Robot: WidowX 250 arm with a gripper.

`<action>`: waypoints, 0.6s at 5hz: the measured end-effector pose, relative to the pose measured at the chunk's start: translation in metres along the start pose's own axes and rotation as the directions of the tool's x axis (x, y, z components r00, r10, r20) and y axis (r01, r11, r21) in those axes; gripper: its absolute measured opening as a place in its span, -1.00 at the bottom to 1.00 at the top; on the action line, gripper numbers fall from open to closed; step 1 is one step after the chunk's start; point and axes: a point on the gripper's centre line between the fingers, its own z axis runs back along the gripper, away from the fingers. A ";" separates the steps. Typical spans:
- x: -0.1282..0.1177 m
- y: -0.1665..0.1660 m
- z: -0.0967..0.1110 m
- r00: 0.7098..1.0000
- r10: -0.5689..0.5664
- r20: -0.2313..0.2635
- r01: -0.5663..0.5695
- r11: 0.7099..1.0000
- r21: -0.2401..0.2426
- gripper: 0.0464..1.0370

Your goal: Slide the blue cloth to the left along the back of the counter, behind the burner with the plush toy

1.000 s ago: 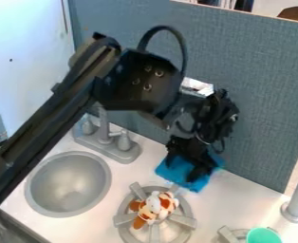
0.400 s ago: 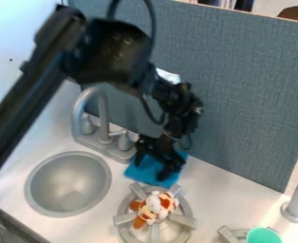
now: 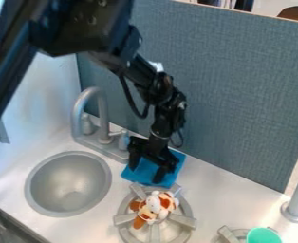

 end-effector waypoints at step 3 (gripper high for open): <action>-0.025 -0.006 0.023 0.998 -0.061 0.022 0.062 0.995 -0.074 0.93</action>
